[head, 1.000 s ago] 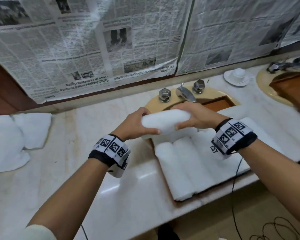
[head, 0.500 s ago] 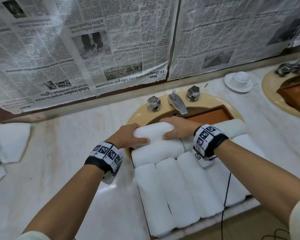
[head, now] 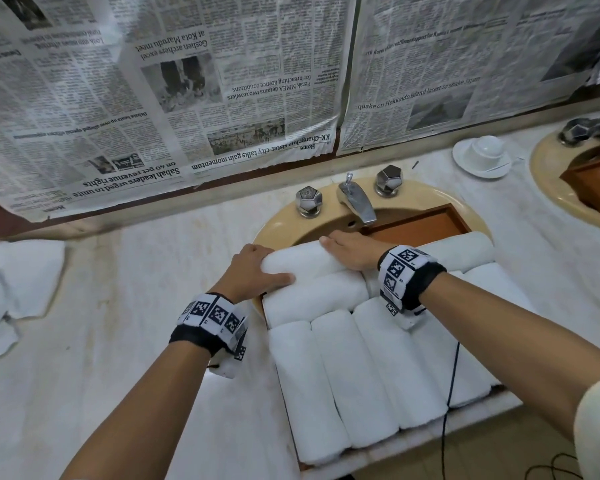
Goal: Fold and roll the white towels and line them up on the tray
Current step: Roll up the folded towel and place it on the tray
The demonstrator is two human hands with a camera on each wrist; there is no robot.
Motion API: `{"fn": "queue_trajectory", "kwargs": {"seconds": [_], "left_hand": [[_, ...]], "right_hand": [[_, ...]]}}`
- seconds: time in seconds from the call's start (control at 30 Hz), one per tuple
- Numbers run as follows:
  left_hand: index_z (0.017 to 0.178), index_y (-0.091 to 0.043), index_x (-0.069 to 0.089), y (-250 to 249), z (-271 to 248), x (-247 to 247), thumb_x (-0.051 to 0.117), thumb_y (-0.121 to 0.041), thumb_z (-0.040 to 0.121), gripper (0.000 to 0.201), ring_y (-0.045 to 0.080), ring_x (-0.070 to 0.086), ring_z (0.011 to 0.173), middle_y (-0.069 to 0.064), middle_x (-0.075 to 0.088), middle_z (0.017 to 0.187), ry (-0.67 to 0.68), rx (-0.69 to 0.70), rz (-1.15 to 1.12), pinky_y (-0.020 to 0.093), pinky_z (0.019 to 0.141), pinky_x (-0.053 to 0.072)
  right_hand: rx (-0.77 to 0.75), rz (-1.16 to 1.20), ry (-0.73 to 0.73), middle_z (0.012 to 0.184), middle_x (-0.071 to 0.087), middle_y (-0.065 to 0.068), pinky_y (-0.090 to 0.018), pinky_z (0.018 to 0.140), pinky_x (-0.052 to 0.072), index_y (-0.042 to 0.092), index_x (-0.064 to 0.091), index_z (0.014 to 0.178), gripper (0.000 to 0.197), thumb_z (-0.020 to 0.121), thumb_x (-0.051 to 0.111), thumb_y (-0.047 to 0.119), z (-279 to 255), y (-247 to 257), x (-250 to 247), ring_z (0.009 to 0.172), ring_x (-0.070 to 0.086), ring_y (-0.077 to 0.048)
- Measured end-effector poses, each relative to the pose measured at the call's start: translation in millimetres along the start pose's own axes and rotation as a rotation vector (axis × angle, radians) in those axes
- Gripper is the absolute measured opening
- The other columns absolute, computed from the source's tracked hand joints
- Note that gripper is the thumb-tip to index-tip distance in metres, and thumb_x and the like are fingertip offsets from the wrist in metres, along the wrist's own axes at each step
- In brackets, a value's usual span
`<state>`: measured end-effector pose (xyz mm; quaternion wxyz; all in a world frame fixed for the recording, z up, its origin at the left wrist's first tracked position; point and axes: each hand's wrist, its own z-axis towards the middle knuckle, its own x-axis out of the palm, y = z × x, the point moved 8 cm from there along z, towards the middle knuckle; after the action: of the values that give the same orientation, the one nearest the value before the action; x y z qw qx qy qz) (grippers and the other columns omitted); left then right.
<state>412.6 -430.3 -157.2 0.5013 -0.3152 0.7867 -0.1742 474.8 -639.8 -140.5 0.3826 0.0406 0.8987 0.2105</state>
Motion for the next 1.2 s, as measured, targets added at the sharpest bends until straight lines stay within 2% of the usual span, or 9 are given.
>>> {"fn": "queue_trajectory", "kwargs": {"seconds": [0.13,0.23,0.3,0.47,0.53,0.67,0.9,1.03,1.2], "left_hand": [[0.139,-0.033,0.049,-4,-7,2,0.068,-0.074,0.060,0.091,0.025,0.041,0.132,0.001,0.043,0.141,-0.007,0.016,0.014,0.046,0.111,0.038],[0.151,-0.026,0.036,-7,-11,3,0.069,-0.066,0.078,0.089,0.024,0.035,0.140,0.004,0.034,0.153,-0.018,0.035,0.006,0.042,0.116,0.031],[0.154,-0.023,0.032,-9,-16,1,0.067,-0.059,0.086,0.085,0.023,0.034,0.142,0.004,0.030,0.156,-0.042,0.055,0.003,0.040,0.117,0.030],[0.151,-0.022,0.037,-4,-35,-14,0.066,-0.051,0.090,0.073,0.020,0.037,0.140,0.003,0.035,0.155,-0.094,0.089,-0.027,0.030,0.111,0.030],[0.151,-0.024,0.038,5,-45,-22,0.066,-0.052,0.090,0.072,0.020,0.037,0.140,0.002,0.036,0.155,-0.109,0.089,-0.035,0.033,0.112,0.031],[0.149,-0.025,0.041,26,-65,-41,0.066,-0.056,0.088,0.073,0.021,0.041,0.138,0.001,0.042,0.153,-0.154,0.100,-0.053,0.041,0.113,0.036],[0.147,-0.025,0.042,91,-123,-80,0.064,-0.059,0.088,0.071,0.021,0.037,0.141,0.000,0.040,0.152,-0.228,0.111,-0.038,0.041,0.115,0.033],[0.148,-0.025,0.041,154,-167,-107,0.063,-0.059,0.089,0.071,0.021,0.035,0.141,-0.001,0.038,0.153,-0.248,0.093,-0.003,0.039,0.115,0.032],[0.150,-0.025,0.039,243,-225,-137,0.062,-0.057,0.091,0.071,0.024,0.033,0.142,0.000,0.035,0.155,-0.279,0.012,0.034,0.039,0.115,0.030]], "right_hand": [[-0.013,0.022,-0.056,0.154,0.038,-0.013,-0.043,0.109,0.035,0.013,0.030,0.151,0.078,0.096,0.038,0.067,-3,-4,-7,0.139,0.038,-0.030],[-0.007,0.007,-0.090,0.158,0.032,-0.011,-0.041,0.112,0.032,0.013,0.025,0.154,0.089,0.090,0.050,0.069,-7,-4,-11,0.144,0.033,-0.028],[-0.009,-0.014,-0.094,0.160,0.030,-0.010,-0.041,0.113,0.032,0.014,0.023,0.155,0.095,0.086,0.055,0.070,-12,-2,-7,0.144,0.032,-0.028],[-0.044,-0.102,-0.181,0.156,0.034,-0.015,-0.040,0.112,0.030,0.006,0.027,0.152,0.093,0.088,0.058,0.066,-34,10,-11,0.143,0.032,-0.030],[-0.063,-0.126,-0.206,0.158,0.031,-0.014,-0.039,0.113,0.029,0.005,0.026,0.153,0.095,0.088,0.057,0.066,-44,17,-14,0.144,0.030,-0.029],[-0.108,-0.157,-0.266,0.154,0.038,-0.013,-0.040,0.112,0.034,0.006,0.034,0.148,0.089,0.088,0.055,0.068,-64,39,-13,0.140,0.038,-0.027],[-0.232,-0.234,-0.337,0.159,0.031,-0.010,-0.042,0.117,0.029,0.009,0.027,0.154,0.094,0.087,0.054,0.070,-86,122,35,0.145,0.029,-0.026],[-0.296,-0.249,-0.357,0.155,0.035,-0.008,-0.041,0.116,0.030,0.010,0.033,0.150,0.091,0.086,0.051,0.073,-94,187,84,0.142,0.031,-0.024],[-0.399,-0.308,-0.313,0.158,0.030,-0.008,-0.040,0.116,0.030,0.009,0.026,0.153,0.089,0.091,0.044,0.071,-99,277,157,0.144,0.030,-0.024]]}}
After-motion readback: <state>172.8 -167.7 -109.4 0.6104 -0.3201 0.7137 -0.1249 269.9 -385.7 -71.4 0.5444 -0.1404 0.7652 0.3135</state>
